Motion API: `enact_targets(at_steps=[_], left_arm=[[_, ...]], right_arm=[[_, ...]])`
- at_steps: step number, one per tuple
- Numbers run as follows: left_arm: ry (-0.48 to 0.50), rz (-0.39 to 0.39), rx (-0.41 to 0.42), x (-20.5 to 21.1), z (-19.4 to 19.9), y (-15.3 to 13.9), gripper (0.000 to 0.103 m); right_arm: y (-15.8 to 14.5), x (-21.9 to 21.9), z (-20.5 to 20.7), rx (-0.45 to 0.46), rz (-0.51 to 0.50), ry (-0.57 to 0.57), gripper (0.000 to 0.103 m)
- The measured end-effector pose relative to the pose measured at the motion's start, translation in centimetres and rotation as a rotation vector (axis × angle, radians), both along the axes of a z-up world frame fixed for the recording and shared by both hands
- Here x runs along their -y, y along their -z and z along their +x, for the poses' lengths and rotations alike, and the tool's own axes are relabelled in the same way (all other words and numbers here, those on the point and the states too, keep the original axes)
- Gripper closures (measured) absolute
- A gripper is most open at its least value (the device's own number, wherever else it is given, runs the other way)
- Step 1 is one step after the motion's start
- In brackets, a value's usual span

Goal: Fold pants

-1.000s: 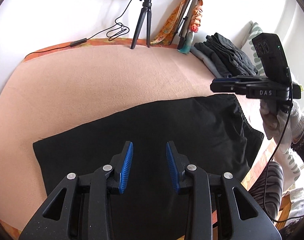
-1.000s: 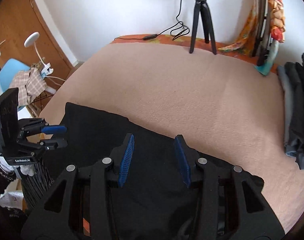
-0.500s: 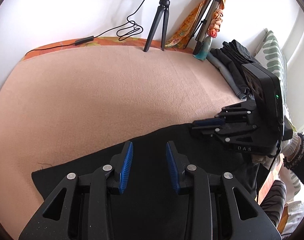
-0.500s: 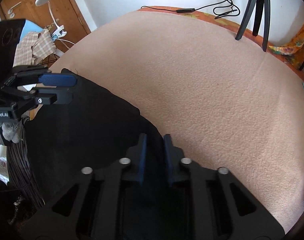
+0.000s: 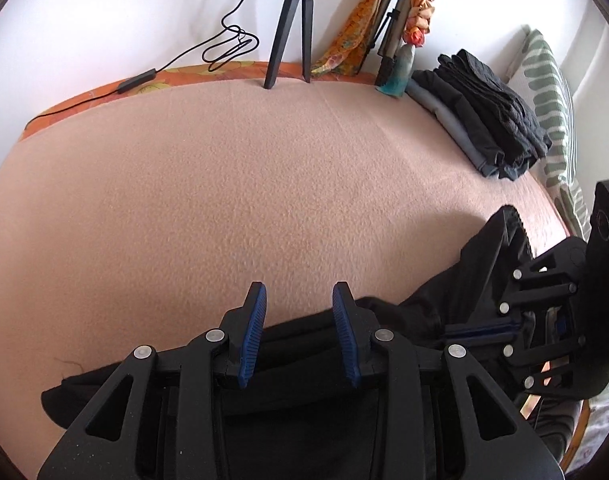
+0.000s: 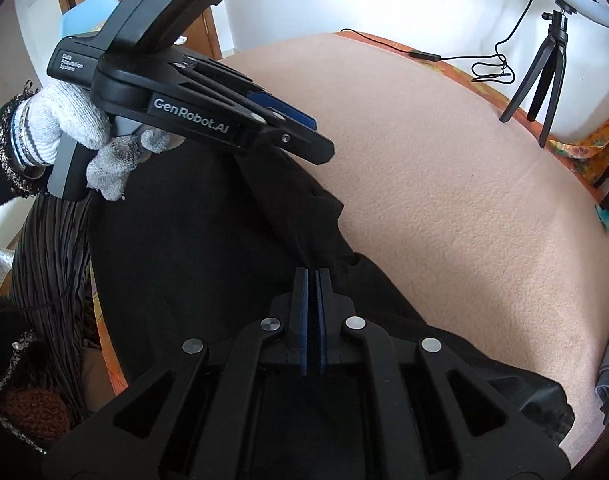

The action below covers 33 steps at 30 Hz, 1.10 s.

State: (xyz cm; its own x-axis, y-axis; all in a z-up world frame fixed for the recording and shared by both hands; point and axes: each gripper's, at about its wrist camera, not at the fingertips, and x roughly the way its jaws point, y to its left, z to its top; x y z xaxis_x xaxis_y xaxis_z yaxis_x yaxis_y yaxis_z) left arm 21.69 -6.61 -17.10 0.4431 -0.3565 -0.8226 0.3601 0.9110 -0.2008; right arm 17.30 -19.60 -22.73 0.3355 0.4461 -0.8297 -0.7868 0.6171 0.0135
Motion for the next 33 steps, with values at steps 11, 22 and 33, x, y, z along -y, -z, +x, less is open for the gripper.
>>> enact_targets(at_steps=[11,22,33], left_arm=[[-0.025,0.028,0.021,-0.5,-2.9,2.4,0.071],[-0.147,0.017,0.129,-4.1,-4.4,-0.4,0.071],[-0.316,0.035,0.091,-9.9,-6.2,0.9,0.071]], right_arm=[[-1.6,1.3,2.3,-0.122,0.153,0.058,0.059],[0.8,-2.7,3.9,-0.111,0.029,0.008,0.093],[1.9,-3.0,10.4,-0.056,-0.061,0.168,0.096]])
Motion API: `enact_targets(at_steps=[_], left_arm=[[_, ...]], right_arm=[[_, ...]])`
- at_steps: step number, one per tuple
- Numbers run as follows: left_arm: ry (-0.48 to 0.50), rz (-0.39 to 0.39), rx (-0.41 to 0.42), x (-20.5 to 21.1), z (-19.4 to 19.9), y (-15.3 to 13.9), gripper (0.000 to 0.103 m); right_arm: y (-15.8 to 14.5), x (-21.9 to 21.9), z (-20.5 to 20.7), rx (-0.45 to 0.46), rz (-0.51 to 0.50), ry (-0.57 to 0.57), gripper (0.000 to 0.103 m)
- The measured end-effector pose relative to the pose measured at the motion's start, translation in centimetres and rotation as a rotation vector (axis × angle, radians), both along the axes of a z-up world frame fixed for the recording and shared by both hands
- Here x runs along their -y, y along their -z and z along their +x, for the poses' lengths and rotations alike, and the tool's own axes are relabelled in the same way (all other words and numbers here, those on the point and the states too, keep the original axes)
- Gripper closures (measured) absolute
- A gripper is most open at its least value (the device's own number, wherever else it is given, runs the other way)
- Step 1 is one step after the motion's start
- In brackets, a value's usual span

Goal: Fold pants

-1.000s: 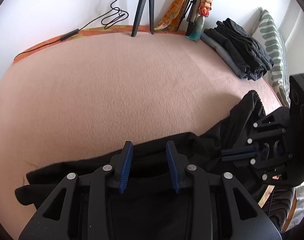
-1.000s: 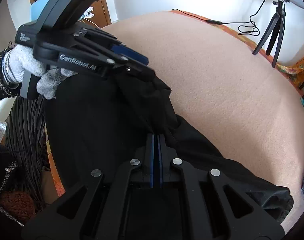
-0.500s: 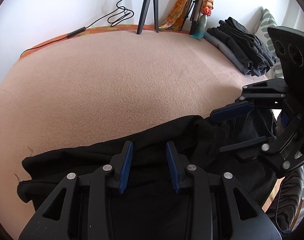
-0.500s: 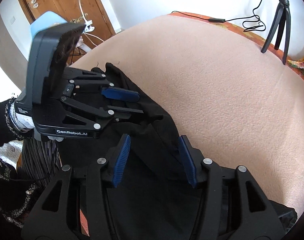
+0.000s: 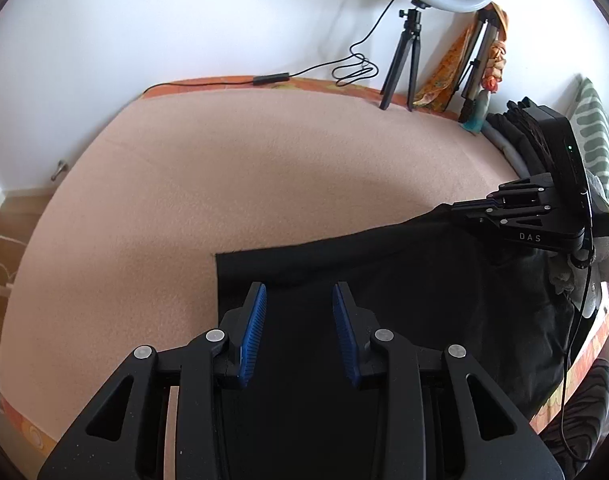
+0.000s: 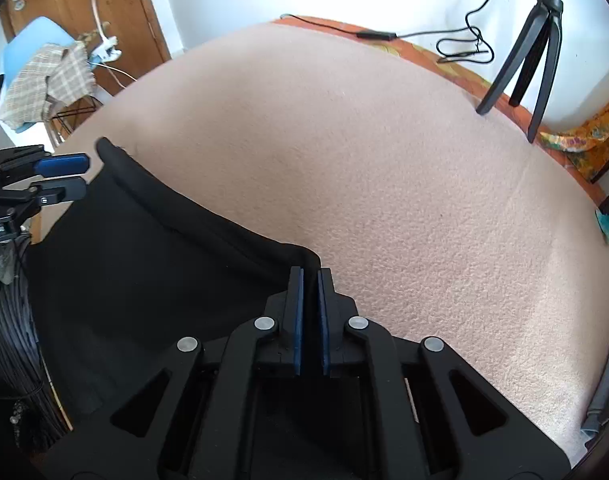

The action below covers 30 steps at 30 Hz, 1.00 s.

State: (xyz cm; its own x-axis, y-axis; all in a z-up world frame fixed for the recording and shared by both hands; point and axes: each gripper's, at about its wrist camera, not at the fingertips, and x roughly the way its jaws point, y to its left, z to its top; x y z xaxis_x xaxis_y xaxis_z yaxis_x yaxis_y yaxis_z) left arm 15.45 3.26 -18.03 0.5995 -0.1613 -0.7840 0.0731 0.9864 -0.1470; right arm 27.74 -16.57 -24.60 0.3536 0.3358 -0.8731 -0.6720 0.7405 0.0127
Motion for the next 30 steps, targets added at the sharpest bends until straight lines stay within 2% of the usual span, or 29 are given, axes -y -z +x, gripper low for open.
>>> enact_targets(at_steps=[1,2,3,5,6,9,14,17,21,25,30], left_arm=[[-0.007,-0.013,-0.002,-0.2,-0.3,0.0,0.071],[-0.014,-0.022,-0.003,-0.4,-0.7,-0.1,0.071],[-0.025,-0.027,-0.003,-0.6,-1.1,-0.2,0.071],[-0.054,-0.051,-0.006,-1.5,-2.2,-0.7,0.071],[-0.072,-0.072,-0.008,-2.1,-2.9,-1.0,0.070],[-0.113,-0.119,-0.015,-3.6,-5.2,-1.8,0.061],[-0.176,-0.250,-0.052,-5.8,-9.3,-2.0,0.061],[-0.214,-0.346,-0.075,-6.5,-11.4,-1.1,0.061],[-0.268,-0.422,-0.100,-6.9,-13.7,0.6,0.061],[-0.301,-0.551,-0.129,-7.1,-14.6,2.3,0.061],[-0.315,-0.548,-0.138,-7.0,-13.7,3.4,0.061]], right_arm=[[0.0,0.3,0.2,-0.002,0.001,0.013,0.095],[-0.2,0.4,0.2,0.007,0.000,0.027,0.090],[-0.4,0.6,0.3,0.028,-0.009,0.047,0.079],[-1.1,1.1,0.0,0.059,-0.013,0.094,0.067],[-1.6,1.7,-0.3,0.055,0.009,0.105,0.067],[-3.1,3.0,-1.4,0.037,0.085,0.138,0.067],[-5.5,3.7,-4.2,0.039,0.185,0.151,0.062],[-6.3,3.7,-6.0,0.044,0.223,0.150,0.060],[-6.9,3.3,-8.1,0.024,0.271,0.132,0.060],[-7.1,2.2,-10.1,0.033,0.257,0.096,0.060],[-7.4,1.5,-11.7,0.041,0.259,0.086,0.060]])
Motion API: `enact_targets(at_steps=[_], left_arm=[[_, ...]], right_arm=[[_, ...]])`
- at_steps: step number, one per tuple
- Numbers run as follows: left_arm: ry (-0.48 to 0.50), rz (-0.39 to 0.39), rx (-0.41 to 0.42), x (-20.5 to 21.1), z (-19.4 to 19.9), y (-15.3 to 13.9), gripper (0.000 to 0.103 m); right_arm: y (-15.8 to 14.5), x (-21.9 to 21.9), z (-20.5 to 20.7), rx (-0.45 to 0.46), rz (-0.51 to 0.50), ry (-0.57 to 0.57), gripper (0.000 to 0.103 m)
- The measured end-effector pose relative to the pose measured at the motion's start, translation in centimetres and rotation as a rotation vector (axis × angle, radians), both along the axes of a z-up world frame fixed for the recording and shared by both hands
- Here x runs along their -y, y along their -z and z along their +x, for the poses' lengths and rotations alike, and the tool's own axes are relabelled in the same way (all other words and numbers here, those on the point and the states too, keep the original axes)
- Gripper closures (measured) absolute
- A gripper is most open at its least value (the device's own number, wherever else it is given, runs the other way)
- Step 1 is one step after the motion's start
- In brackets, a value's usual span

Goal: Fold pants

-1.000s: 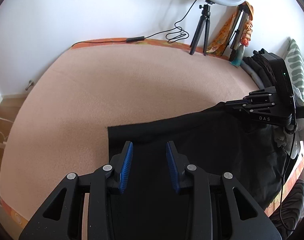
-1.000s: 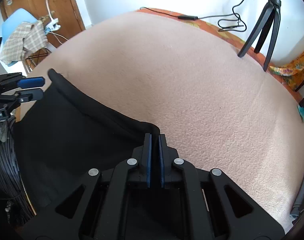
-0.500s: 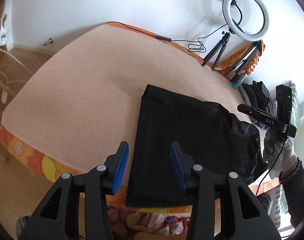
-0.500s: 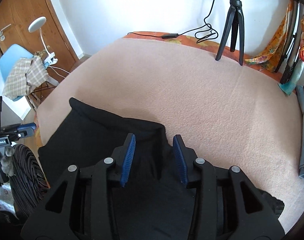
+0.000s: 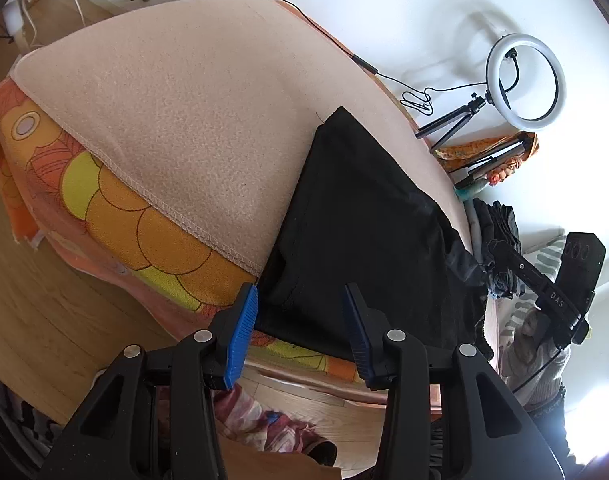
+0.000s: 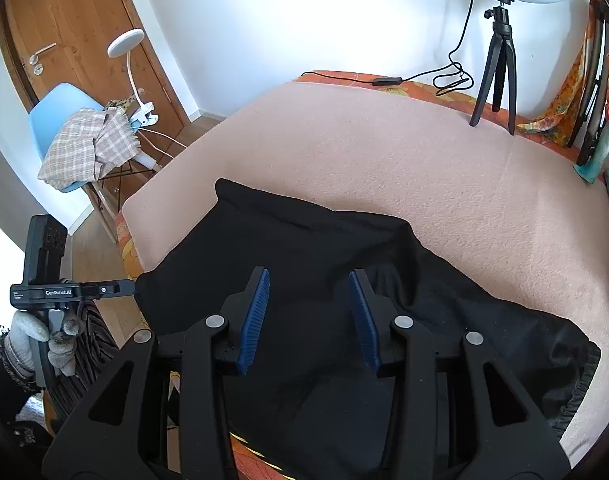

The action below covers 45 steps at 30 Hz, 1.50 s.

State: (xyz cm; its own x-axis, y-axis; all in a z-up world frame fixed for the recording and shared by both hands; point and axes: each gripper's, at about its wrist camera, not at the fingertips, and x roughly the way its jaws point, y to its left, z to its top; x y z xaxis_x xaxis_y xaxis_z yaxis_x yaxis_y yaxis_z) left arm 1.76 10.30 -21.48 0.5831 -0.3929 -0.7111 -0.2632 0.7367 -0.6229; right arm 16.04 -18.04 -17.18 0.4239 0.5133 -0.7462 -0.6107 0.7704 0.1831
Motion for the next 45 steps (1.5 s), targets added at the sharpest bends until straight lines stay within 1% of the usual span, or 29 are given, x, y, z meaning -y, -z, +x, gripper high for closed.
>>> enact_targets(at_steps=[2,6,7,8,10,12,13,14,15,16,17,19,21,22,23,24,25,26,27,29,32,34,36,38,39,41,43,44,45], left_arm=[[0.005,-0.005,-0.007,0.3,0.1,0.4,0.062],[0.009,-0.006,0.011,0.6,-0.2,0.4,0.064],[0.010,-0.006,0.013,0.6,-0.4,0.5,0.067],[0.012,0.006,0.013,0.8,-0.5,0.4,0.069],[0.005,0.050,0.027,0.8,-0.9,0.0,0.069],[-0.017,0.074,0.023,0.4,-1.0,-0.2,0.069],[-0.026,0.069,0.018,0.1,-0.9,-0.1,0.065],[-0.020,0.050,0.008,-0.1,-0.8,0.1,0.063],[-0.014,0.039,-0.011,-0.1,-0.7,0.4,0.059],[-0.015,0.034,-0.010,-0.1,-0.7,0.5,0.058],[-0.010,0.032,-0.009,0.1,-0.7,0.5,0.058],[0.006,0.000,-0.001,0.5,-0.7,0.7,0.058],[0.007,0.021,0.013,1.0,-0.7,0.6,0.061],[0.010,0.019,0.011,1.2,-0.6,0.6,0.075],[0.009,0.003,0.007,1.3,-0.6,0.9,0.085],[-0.004,0.004,0.003,1.3,-0.6,1.1,0.093],[-0.013,0.015,0.012,1.3,-0.6,1.1,0.095],[-0.018,0.028,0.028,1.4,-0.6,1.0,0.095],[-0.024,0.030,0.053,1.4,-0.7,0.7,0.097],[-0.016,0.052,0.093,1.9,-0.8,0.0,0.098],[0.027,0.098,0.140,3.0,-0.7,-1.1,0.098],[0.041,0.123,0.162,3.4,-0.9,-1.5,0.099],[0.034,0.134,0.162,3.4,-1.1,-1.5,0.099],[0.028,0.160,0.145,3.4,-1.3,-1.2,0.099],[0.027,0.177,0.137,3.3,-1.5,-1.2,0.098],[0.043,0.201,0.106,3.2,-1.5,-1.0,0.094],[0.040,0.196,0.084,2.9,-1.6,-0.8,0.061],[0.037,0.196,0.091,2.6,-1.7,-0.7,0.057],[0.037,0.198,0.092,2.6,-1.6,-0.6,0.056]], right_arm=[[-0.3,0.0,-0.4,0.008,-0.001,0.000,0.060],[-0.7,-0.2,-1.0,0.005,0.005,-0.011,0.060],[-0.7,-0.4,-1.0,-0.001,0.007,-0.015,0.060],[-0.7,-0.6,-1.0,-0.007,0.005,-0.020,0.060],[-0.6,-1.2,-1.2,-0.014,0.002,-0.037,0.060],[-0.5,-1.7,-1.4,-0.016,0.000,-0.049,0.060],[-0.5,-2.0,-1.5,-0.015,-0.001,-0.055,0.060],[-0.4,-2.2,-1.6,-0.014,-0.004,-0.058,0.060],[-0.4,-2.4,-1.6,-0.013,-0.005,-0.061,0.060],[-0.3,-2.5,-1.6,-0.013,-0.006,-0.064,0.060],[-0.2,-2.7,-1.6,-0.015,-0.006,-0.067,0.060],[-0.1,-3.1,-1.6,-0.025,-0.001,-0.073,0.060],[0.1,-3.5,-1.4,-0.039,-0.002,-0.076,0.060],[0.2,-3.8,-1.3,-0.047,-0.002,-0.077,0.060],[0.3,-4.1,-1.2,-0.058,0.000,-0.080,0.060],[0.4,-4.4,-1.1,-0.072,0.004,-0.082,0.060],[0.4,-4.8,-1.0,-0.090,0.009,-0.084,0.058],[0.6,-5.1,-0.8,-0.111,0.014,-0.085,0.051],[0.6,-5.6,-0.5,-0.136,0.021,-0.083,0.042],[0.9,-6.8,0.0,-0.197,0.036,-0.083,0.038],[1.7,-9.1,1.3,-0.307,0.042,-0.082,0.037],[2.5,-11.0,2.3,-0.364,0.031,-0.072,0.037],[3.4,-13.1,3.0,-0.391,0.004,-0.072,0.037],[4.2,-15.1,3.3,-0.390,-0.043,-0.071,0.037],[4.6,-16.1,3.4,-0.398,-0.056,-0.077,0.037],[5.4,-17.9,3.6,-0.422,-0.077,-0.090,0.037],[6.2,-19.3,3.5,-0.435,-0.102,-0.098,0.037],[6.6,-19.9,3.4,-0.444,-0.115,-0.101,0.037],[6.9,-20.4,3.5,-0.453,-0.126,-0.101,0.037]])
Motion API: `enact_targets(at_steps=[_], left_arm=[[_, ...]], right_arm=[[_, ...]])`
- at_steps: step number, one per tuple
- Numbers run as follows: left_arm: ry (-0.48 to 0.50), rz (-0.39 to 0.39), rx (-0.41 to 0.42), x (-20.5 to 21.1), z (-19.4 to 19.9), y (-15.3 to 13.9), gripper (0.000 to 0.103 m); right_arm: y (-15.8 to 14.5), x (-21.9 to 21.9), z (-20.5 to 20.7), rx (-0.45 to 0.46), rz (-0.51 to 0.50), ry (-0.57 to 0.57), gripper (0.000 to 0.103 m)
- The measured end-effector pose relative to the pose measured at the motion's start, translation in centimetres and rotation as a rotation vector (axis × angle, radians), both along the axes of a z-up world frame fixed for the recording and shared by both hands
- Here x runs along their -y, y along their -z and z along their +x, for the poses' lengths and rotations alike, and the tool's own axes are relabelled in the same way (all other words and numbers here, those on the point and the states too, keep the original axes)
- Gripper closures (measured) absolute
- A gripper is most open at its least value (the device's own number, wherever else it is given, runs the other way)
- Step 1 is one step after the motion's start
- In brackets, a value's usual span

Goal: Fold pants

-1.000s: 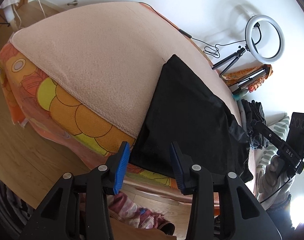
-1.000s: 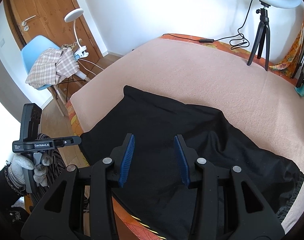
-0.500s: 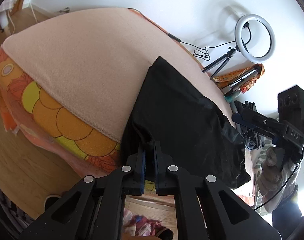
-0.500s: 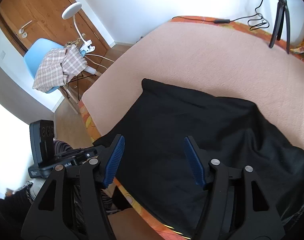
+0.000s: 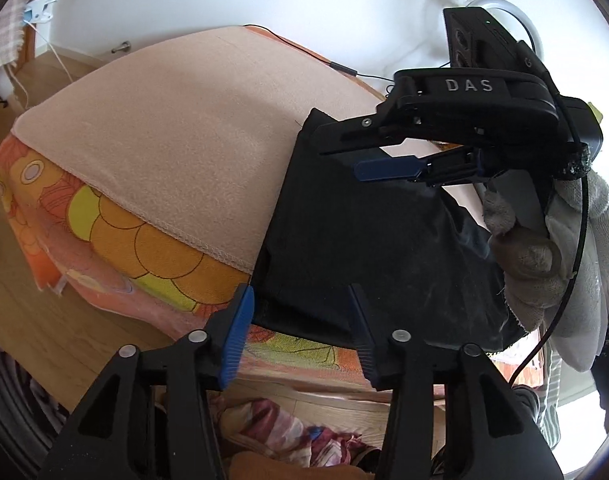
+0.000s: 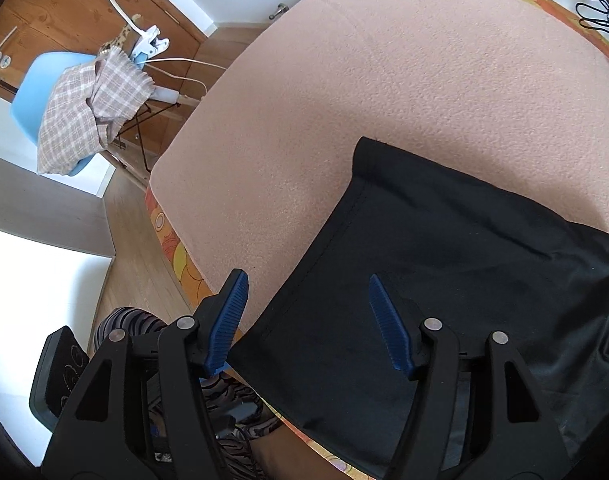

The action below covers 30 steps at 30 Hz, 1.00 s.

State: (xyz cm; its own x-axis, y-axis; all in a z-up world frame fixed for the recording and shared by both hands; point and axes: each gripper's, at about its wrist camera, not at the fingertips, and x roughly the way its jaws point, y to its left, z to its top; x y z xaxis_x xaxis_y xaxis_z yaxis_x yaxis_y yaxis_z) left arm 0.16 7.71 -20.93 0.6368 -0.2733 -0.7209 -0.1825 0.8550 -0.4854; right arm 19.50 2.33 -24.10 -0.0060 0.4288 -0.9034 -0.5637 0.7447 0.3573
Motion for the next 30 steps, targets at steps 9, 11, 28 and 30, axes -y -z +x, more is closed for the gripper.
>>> enact_targets(at_steps=[9,11,28,30], left_arm=[[0.040,-0.139,0.046,0.1,0.9,1.9,0.079],[0.055,-0.143,0.070,0.6,0.7,1.8,0.079],[0.016,-0.029,0.078,0.1,-0.8,0.1,0.050],[0.031,0.009,0.082,0.6,-0.2,-0.2,0.050]], right_arm=[[2.6,-2.0,0.9,-0.039,-0.140,0.094,0.037],[3.0,-2.8,1.1,-0.031,-0.186,0.105,0.037],[2.7,-2.9,1.0,0.074,-0.318,0.070,0.096],[2.4,-1.4,1.5,0.043,-0.252,0.101,0.096]])
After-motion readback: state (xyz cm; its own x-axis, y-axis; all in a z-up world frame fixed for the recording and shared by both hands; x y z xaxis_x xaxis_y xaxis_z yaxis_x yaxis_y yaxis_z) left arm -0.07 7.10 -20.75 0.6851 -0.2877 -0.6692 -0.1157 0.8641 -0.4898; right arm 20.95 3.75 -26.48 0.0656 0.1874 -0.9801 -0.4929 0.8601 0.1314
